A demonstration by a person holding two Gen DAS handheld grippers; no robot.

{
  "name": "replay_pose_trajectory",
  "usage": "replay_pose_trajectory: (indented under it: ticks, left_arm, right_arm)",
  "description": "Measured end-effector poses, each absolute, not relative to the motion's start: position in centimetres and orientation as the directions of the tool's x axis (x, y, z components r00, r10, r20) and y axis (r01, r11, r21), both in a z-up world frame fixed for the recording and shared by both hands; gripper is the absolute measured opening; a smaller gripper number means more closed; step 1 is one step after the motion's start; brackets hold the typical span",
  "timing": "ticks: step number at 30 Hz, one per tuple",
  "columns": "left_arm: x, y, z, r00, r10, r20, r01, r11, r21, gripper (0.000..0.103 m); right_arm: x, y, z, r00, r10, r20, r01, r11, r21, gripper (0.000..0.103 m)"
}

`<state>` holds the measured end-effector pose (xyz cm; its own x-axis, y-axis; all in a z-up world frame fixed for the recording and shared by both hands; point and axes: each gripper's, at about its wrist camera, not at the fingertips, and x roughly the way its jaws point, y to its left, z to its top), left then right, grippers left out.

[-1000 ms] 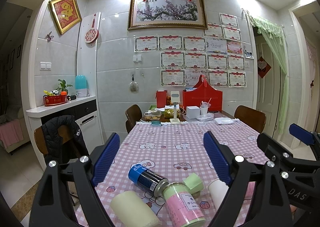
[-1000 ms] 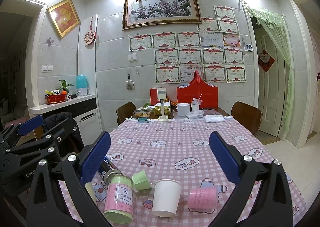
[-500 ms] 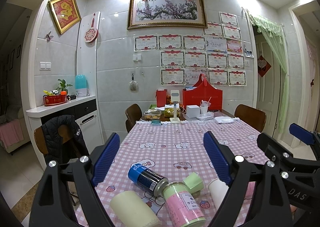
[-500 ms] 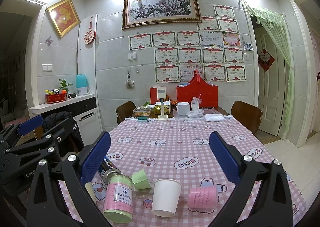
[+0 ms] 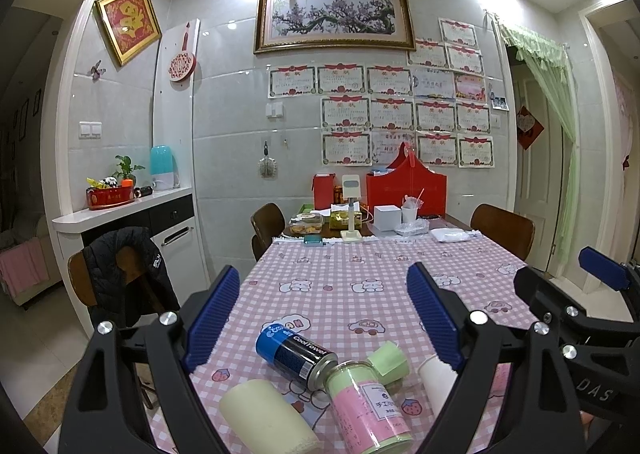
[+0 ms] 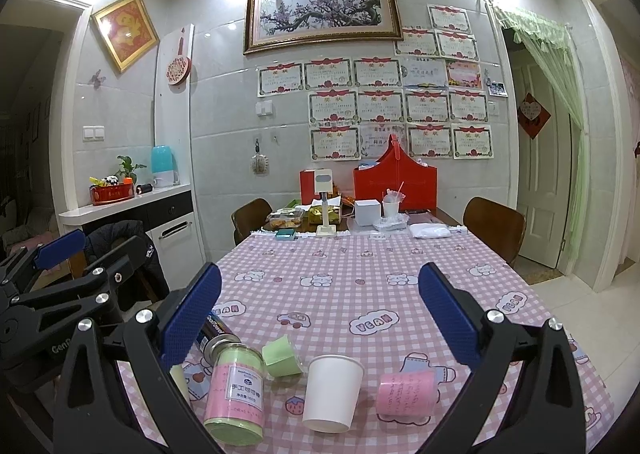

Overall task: Flip cup upside down
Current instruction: 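Move the open left gripper down around the white paper cup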

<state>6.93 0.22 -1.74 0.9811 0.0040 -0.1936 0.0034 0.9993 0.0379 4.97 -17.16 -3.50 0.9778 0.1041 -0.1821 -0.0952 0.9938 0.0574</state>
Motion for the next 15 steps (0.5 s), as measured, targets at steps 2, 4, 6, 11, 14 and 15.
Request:
replay_pose_trajectory:
  ticks: [2, 4, 6, 11, 14, 15]
  left_arm:
    - [7.2, 0.2, -1.8, 0.979, 0.004, -0.202, 0.004, 0.999, 0.039, 0.084]
    - [7.5, 0.1, -2.0, 0.978, 0.004, -0.210, 0.005, 0.999, 0.041, 0.084]
    - [7.7, -0.1, -2.2, 0.976, 0.004, -0.218, 0.005, 0.999, 0.044, 0.084]
    - [8.8, -0.5, -2.8, 0.965, -0.006, -0.263, 0.020, 0.999, 0.051, 0.084]
    - [9.7, -0.8, -3.4, 0.953, -0.020, -0.303, 0.037, 0.998, 0.050, 0.084]
    - [10.2, -1.0, -3.6, 0.945, -0.024, -0.325, 0.044, 0.998, 0.055, 0.084]
  right_arm:
    - [5.2, -17.2, -3.4, 0.976, 0.104, -0.190, -0.094, 0.994, 0.058, 0.095]
    - [5.3, -17.3, -3.7, 0.975, 0.105, -0.196, -0.095, 0.994, 0.061, 0.095]
    - [5.4, -17.4, -3.9, 0.973, 0.105, -0.204, -0.094, 0.994, 0.063, 0.095]
    - [5.8, -17.7, -4.6, 0.967, 0.104, -0.234, -0.092, 0.994, 0.061, 0.095]
    - [6.2, -18.0, -4.9, 0.962, 0.100, -0.255, -0.088, 0.994, 0.058, 0.095]
    - [6.3, -18.1, -5.1, 0.960, 0.098, -0.264, -0.087, 0.995, 0.056, 0.095]
